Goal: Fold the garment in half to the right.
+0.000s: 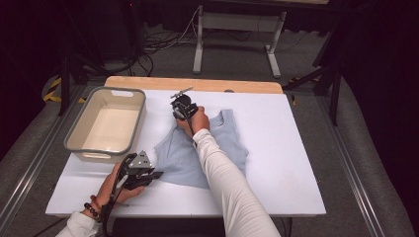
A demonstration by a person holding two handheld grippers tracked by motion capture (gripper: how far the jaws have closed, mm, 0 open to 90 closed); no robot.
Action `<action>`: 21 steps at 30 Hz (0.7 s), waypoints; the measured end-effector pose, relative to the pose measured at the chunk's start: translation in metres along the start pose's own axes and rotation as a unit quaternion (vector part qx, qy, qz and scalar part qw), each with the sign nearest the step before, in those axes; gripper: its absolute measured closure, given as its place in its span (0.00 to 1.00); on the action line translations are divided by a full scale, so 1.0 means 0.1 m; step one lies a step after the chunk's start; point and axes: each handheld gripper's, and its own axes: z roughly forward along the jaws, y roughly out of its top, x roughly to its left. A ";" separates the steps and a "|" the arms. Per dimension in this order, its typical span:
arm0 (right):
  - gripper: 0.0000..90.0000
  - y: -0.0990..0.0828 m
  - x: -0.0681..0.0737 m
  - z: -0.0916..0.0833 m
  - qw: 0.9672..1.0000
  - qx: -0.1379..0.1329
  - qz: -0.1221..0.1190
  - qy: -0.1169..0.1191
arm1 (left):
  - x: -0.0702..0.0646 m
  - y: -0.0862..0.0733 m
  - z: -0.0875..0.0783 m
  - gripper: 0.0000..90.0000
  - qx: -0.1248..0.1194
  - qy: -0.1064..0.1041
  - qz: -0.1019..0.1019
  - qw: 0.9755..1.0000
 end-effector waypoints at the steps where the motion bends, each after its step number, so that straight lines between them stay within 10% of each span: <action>1: 0.95 0.02 0.01 -0.01 1.000 -0.003 -0.002 0.001 | 0.00 -0.01 -0.02 0.90 -0.003 0.002 -0.001 1.000; 21: 0.95 0.19 0.14 -0.15 0.999 -0.044 -0.011 0.015 | -0.01 -0.03 -0.16 0.89 -0.020 0.033 0.012 0.999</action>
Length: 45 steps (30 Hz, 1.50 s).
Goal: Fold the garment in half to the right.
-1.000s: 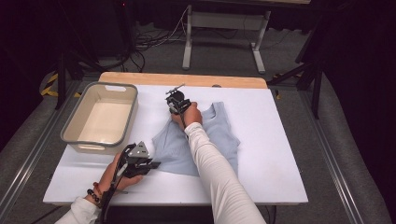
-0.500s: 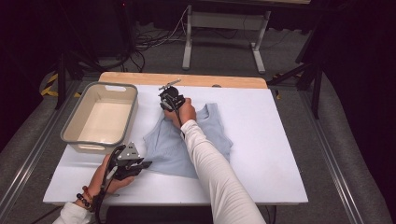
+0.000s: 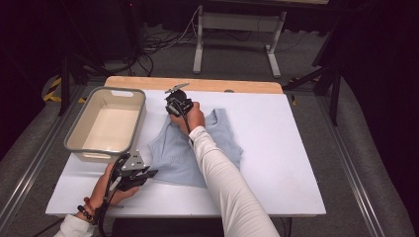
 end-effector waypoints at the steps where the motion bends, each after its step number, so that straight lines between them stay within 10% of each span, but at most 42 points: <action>1: 0.95 0.00 0.00 0.00 1.000 -0.001 -0.002 -0.001 | 0.00 0.00 -0.01 0.89 -0.003 0.001 0.001 1.000; 20: 0.95 0.11 -0.02 -0.33 0.998 -0.057 -0.015 0.014 | -0.15 0.25 -0.19 0.89 -0.086 0.000 0.031 0.996; 45: 0.94 -0.16 -0.60 -1.03 0.995 -0.093 -0.004 0.027 | -0.55 0.94 0.47 0.87 -0.099 -0.081 0.104 0.986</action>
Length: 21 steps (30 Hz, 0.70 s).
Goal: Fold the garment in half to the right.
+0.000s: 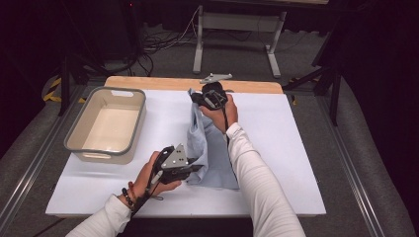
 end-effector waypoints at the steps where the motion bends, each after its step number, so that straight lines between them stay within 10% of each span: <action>1: 0.94 -0.02 -0.02 -0.03 1.000 -0.001 0.002 0.000 | -0.01 0.01 0.03 0.87 0.006 0.000 0.001 1.000; 21: 0.92 -0.48 -0.48 -0.43 0.999 0.015 0.031 -0.041 | -0.17 0.20 0.58 0.80 0.000 -0.029 0.012 1.000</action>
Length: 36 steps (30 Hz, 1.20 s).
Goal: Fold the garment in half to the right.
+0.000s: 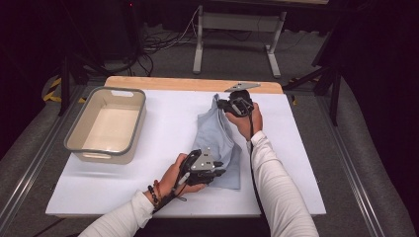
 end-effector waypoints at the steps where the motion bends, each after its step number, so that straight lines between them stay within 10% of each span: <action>1: 0.92 -0.02 0.00 -0.02 1.000 0.001 -0.004 -0.005 | -0.01 0.00 0.02 0.80 -0.001 0.001 0.000 1.000; 15: 0.70 -0.21 0.16 -0.38 0.997 -0.048 -0.052 -0.038 | -0.05 0.01 -0.18 0.55 -0.031 0.014 -0.007 0.999; 23: 0.64 -0.48 0.44 -0.87 0.994 -0.080 -0.074 -0.005 | -0.06 -0.13 -0.58 0.47 -0.022 0.037 0.002 0.999; 36: 0.59 -1.12 0.49 -0.94 0.998 -0.015 -0.058 0.019 | 0.11 -0.58 -0.59 0.40 0.038 0.053 -0.048 0.997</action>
